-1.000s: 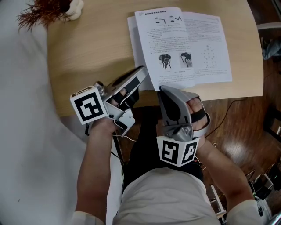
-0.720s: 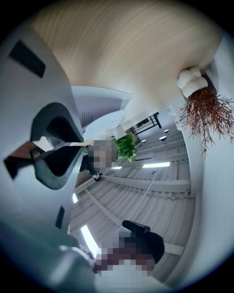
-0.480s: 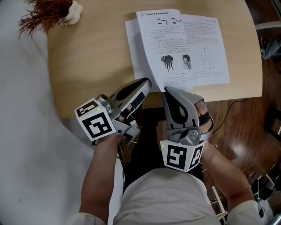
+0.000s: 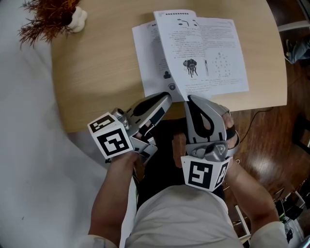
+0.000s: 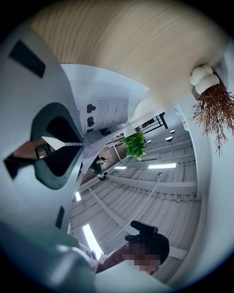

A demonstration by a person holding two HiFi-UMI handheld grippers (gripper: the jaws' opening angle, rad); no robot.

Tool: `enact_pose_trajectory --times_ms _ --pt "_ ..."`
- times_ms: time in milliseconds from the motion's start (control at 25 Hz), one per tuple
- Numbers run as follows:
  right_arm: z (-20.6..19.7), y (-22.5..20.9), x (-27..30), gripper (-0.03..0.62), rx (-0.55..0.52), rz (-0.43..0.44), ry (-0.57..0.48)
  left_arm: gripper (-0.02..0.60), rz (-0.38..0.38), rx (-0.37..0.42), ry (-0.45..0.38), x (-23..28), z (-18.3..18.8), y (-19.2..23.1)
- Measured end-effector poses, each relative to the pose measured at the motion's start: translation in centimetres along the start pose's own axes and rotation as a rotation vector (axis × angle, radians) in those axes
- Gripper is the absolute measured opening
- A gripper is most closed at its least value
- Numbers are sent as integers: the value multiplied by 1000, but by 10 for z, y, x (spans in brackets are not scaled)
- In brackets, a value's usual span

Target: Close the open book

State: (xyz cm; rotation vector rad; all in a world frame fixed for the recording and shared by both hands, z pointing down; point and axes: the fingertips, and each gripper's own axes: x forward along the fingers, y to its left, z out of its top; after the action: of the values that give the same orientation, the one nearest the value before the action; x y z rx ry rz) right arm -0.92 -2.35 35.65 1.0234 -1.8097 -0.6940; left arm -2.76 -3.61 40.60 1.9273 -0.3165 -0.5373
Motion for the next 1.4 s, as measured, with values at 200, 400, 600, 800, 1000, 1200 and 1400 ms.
enact_pose_trajectory --times_ms 200,400,600,800,1000,1200,1400 --pt "-5 -14 -1 3 28 -46 24 0 -25 8 16 5 -2 -6" --pt "-20 -36 -9 3 57 -81 46 0 -22 19 30 17 -9 -16" --pt "-36 -57 -20 3 64 -97 57 0 -16 24 32 34 -16 -28" --pt "-43 -64 -23 3 63 -103 58 0 -6 39 26 42 -18 -32" --pt "-52 -73 -26 3 71 -103 60 0 29 91 -19 48 -13 -37" --pt "-64 -82 -31 3 83 -107 73 0 62 177 -75 53 -8 -44" --pt "-77 -90 -33 3 97 -106 87 0 76 198 -73 62 -13 -48"
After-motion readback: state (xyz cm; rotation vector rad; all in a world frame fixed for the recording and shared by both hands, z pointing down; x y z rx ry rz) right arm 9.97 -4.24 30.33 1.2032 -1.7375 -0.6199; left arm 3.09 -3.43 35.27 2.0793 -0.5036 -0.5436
